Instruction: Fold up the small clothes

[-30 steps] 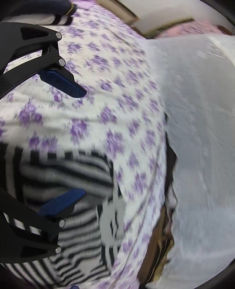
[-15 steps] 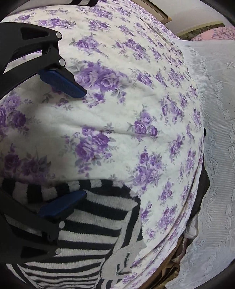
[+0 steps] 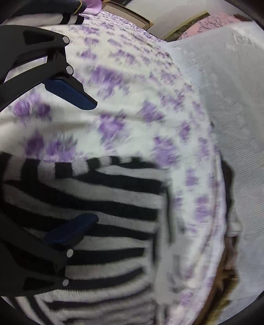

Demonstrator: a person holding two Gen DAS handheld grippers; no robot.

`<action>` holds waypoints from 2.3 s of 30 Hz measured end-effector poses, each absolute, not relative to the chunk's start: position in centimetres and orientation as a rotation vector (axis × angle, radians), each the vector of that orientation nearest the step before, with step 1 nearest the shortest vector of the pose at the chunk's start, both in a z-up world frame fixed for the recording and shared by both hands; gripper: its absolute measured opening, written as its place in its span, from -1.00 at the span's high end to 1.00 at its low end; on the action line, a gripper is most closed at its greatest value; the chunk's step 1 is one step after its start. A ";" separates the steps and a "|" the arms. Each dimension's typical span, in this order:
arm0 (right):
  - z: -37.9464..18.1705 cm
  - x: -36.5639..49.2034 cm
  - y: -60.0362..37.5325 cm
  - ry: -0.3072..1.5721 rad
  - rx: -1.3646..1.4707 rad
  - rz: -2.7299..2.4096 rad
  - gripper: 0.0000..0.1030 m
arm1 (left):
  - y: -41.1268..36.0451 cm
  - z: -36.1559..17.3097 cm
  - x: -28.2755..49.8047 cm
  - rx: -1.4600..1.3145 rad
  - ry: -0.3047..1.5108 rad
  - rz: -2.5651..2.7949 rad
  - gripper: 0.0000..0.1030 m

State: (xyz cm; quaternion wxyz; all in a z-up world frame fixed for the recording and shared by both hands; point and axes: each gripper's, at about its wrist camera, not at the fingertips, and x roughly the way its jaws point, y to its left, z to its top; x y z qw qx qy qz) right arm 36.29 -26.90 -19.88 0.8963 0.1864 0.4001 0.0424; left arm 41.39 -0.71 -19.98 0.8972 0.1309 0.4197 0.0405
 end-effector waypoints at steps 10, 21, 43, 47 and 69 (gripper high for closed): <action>-20.0 31.5 -25.2 0.808 0.235 0.132 0.15 | -1.8 -19.5 37.2 0.293 0.850 -0.014 -0.92; -21.3 25.9 -25.1 0.845 0.167 0.085 -0.23 | -0.2 -19.6 31.8 0.188 0.911 -0.083 -0.92; -20.2 4.7 -33.5 0.635 0.385 0.085 -0.31 | 9.2 -20.2 18.4 -0.232 1.017 -0.573 -0.91; -21.6 5.0 -34.8 0.659 0.493 0.118 -0.26 | 8.6 -20.6 20.3 -0.251 1.046 -0.573 -0.91; -23.9 8.2 -34.2 0.766 0.661 0.363 0.38 | 6.5 -21.3 18.9 -0.243 1.076 -0.773 0.46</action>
